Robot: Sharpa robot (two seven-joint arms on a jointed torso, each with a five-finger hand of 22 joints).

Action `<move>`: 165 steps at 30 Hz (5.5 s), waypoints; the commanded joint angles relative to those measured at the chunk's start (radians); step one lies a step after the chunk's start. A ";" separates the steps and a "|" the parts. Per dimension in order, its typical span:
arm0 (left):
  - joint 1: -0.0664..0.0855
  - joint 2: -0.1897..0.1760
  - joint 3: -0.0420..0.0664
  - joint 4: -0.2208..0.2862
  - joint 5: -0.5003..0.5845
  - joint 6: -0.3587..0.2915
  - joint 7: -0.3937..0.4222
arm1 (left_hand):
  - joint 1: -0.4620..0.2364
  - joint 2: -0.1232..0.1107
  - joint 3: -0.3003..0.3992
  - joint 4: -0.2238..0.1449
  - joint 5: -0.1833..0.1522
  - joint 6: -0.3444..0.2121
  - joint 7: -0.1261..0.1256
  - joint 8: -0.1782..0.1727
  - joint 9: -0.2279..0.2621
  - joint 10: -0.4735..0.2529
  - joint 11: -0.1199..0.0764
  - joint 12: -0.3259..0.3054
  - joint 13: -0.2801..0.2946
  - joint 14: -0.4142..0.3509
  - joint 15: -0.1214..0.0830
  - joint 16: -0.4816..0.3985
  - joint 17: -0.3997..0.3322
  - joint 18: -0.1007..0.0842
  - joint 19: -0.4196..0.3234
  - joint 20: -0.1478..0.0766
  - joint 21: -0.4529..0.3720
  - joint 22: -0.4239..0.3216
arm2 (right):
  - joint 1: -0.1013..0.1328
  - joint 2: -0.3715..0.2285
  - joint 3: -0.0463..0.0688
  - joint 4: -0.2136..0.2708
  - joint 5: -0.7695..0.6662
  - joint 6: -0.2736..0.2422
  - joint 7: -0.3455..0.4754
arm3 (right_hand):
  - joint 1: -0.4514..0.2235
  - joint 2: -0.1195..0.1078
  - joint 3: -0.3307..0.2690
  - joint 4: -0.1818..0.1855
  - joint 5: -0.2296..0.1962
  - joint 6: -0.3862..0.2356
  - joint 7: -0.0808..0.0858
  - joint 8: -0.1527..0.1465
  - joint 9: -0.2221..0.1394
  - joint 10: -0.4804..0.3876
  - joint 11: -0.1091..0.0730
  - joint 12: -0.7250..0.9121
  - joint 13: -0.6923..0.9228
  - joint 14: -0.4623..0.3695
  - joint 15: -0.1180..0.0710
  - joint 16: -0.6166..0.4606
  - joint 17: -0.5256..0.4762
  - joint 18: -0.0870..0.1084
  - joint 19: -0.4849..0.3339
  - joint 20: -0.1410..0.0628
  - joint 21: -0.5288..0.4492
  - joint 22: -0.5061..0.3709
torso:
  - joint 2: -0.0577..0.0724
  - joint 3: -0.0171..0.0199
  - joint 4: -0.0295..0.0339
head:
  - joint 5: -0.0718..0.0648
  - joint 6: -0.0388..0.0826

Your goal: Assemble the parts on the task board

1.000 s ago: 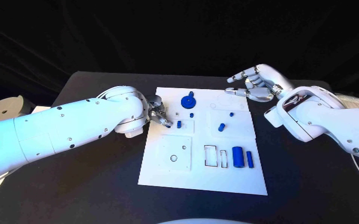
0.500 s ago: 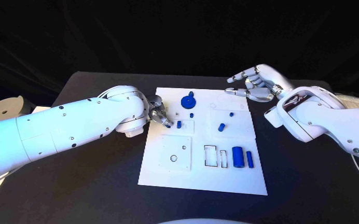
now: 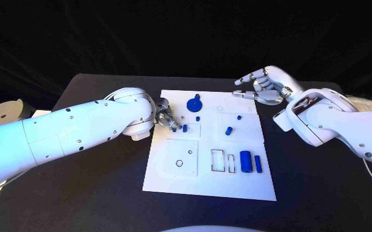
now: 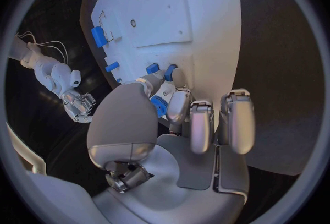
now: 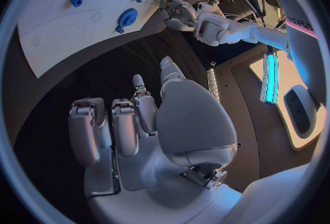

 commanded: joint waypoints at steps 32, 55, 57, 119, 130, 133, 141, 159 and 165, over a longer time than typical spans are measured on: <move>-0.014 -0.014 -0.004 -0.002 0.013 0.027 0.002 | -0.080 -0.017 -0.188 0.099 0.006 0.020 -0.010 0.017 0.010 0.022 -0.009 0.035 0.028 0.103 -0.015 0.003 0.263 -0.020 0.058 -0.013 0.020 0.162 | -0.001 -0.001 0.000 0.002 -0.003 0.016 0.007 | -0.011 0.011 -0.015 0.006 0.003 0.000 0.001 0.000 0.001 -0.007 0.003 -0.004 0.099 0.097 0.001 -0.005 0.227 0.004 0.065 0.004 -0.007 0.189 | -0.001 -0.0014 0.0023 | -0.004 0.001; -0.014 -0.053 0.010 0.044 0.053 -0.076 0.024 | -0.101 -0.010 -0.244 0.107 0.008 0.027 -0.013 0.020 0.010 0.025 -0.011 0.036 0.026 0.103 -0.016 0.003 0.263 -0.022 0.061 -0.014 0.024 0.169 | -0.003 0.001 0.000 -0.001 -0.003 0.015 0.009 | -0.012 0.012 -0.015 0.006 0.004 0.000 0.001 0.000 0.001 -0.007 0.003 -0.004 0.099 0.097 0.001 -0.005 0.227 0.004 0.065 0.004 -0.007 0.189 | -0.002 -0.0014 0.0033 | -0.002 0.001; -0.014 -0.055 0.011 0.046 0.073 -0.106 0.039 | -0.111 -0.013 -0.270 0.107 0.010 0.022 -0.011 0.018 0.009 0.020 -0.010 0.027 0.017 0.103 -0.016 0.003 0.263 -0.019 0.056 -0.014 0.017 0.160 | -0.003 0.001 0.000 -0.001 -0.003 0.015 0.009 | -0.012 0.012 -0.015 0.006 0.004 0.000 0.001 0.000 0.001 -0.007 0.003 -0.004 0.099 0.097 0.001 -0.005 0.227 0.004 0.065 0.004 -0.007 0.189 | -0.001 -0.0014 0.0034 | -0.002 0.002; -0.017 0.155 -0.014 -0.162 -0.356 -0.144 0.493 | 0.253 -0.052 -0.169 -0.084 0.044 0.026 0.127 -0.472 -0.604 -0.334 0.132 -1.013 -1.076 0.039 0.083 -0.219 -0.112 0.069 -0.014 0.069 -0.418 -0.284 | -0.008 0.016 0.000 -0.012 0.001 0.014 0.014 | -0.011 0.015 -0.018 0.007 0.008 0.000 0.001 0.000 0.001 -0.007 0.003 -0.004 0.099 0.097 0.001 -0.005 0.226 0.004 0.066 0.004 -0.007 0.190 | 0.001 -0.0011 0.0010 | -0.034 0.024; -0.019 0.169 -0.014 -0.180 -0.357 -0.139 0.479 | 0.264 -0.033 -0.167 -0.089 0.046 0.041 0.127 -0.479 -0.615 -0.318 0.132 -1.025 -1.089 0.040 0.084 -0.215 -0.117 0.066 -0.010 0.069 -0.406 -0.271 | -0.008 0.016 0.000 -0.011 0.001 0.014 0.014 | -0.011 0.015 -0.018 0.007 0.008 0.000 0.001 0.000 0.001 -0.007 0.003 -0.004 0.099 0.097 0.001 -0.005 0.226 0.004 0.066 0.004 -0.007 0.190 | 0.000 -0.0011 0.0018 | -0.035 0.023; -0.020 0.174 -0.014 -0.184 -0.357 -0.140 0.480 | 0.272 -0.024 -0.159 -0.093 0.047 0.047 0.127 -0.482 -0.619 -0.311 0.132 -1.031 -1.095 0.040 0.083 -0.213 -0.118 0.066 -0.009 0.069 -0.403 -0.267 | -0.008 0.016 0.000 -0.011 0.001 0.015 0.014 | -0.011 0.015 -0.018 0.007 0.008 0.000 0.001 0.000 0.001 -0.007 0.003 -0.004 0.099 0.097 0.001 -0.005 0.226 0.004 0.066 0.004 -0.007 0.190 | 0.000 -0.0016 0.0011 | -0.035 0.024; -0.027 0.188 -0.014 -0.192 -0.357 -0.146 0.483 | 0.283 -0.006 -0.133 -0.099 0.048 0.061 0.126 -0.488 -0.628 -0.294 0.130 -1.044 -1.107 0.040 0.082 -0.208 -0.120 0.064 -0.007 0.068 -0.394 -0.255 | -0.008 0.017 0.000 -0.011 0.001 0.016 0.014 | -0.011 0.015 -0.018 0.007 0.008 0.000 0.001 0.000 0.001 -0.007 0.003 -0.004 0.099 0.097 0.001 -0.005 0.226 0.004 0.066 0.004 -0.007 0.190 | 0.000 -0.0004 0.0018 | -0.036 0.021; -0.034 0.195 -0.014 -0.201 -0.364 -0.109 0.455 | 0.305 0.009 -0.077 -0.132 0.048 0.097 0.122 -0.492 -0.642 -0.239 0.121 -1.056 -1.119 0.040 0.075 -0.198 -0.126 0.056 0.002 0.063 -0.350 -0.206 | -0.008 0.016 0.000 -0.010 0.001 0.019 0.014 | -0.008 0.017 -0.019 0.007 0.009 0.000 0.001 0.001 0.001 -0.006 0.003 -0.003 0.099 0.097 0.000 -0.005 0.226 0.004 0.066 0.004 -0.007 0.190 | -0.001 -0.0009 0.0019 | -0.038 0.020; -0.035 0.200 -0.014 -0.205 -0.367 -0.113 0.459 | 0.308 0.016 -0.038 -0.153 0.048 0.116 0.123 -0.496 -0.649 -0.219 0.120 -1.070 -1.123 0.039 0.074 -0.194 -0.129 0.053 0.002 0.061 -0.337 -0.191 | -0.008 0.016 0.000 -0.009 0.001 0.020 0.015 | -0.008 0.017 -0.019 0.007 0.009 0.000 0.001 0.001 0.001 -0.006 0.003 -0.003 0.099 0.097 0.000 -0.005 0.226 0.004 0.066 0.004 -0.007 0.190 | -0.001 -0.0013 0.0024 | -0.038 0.019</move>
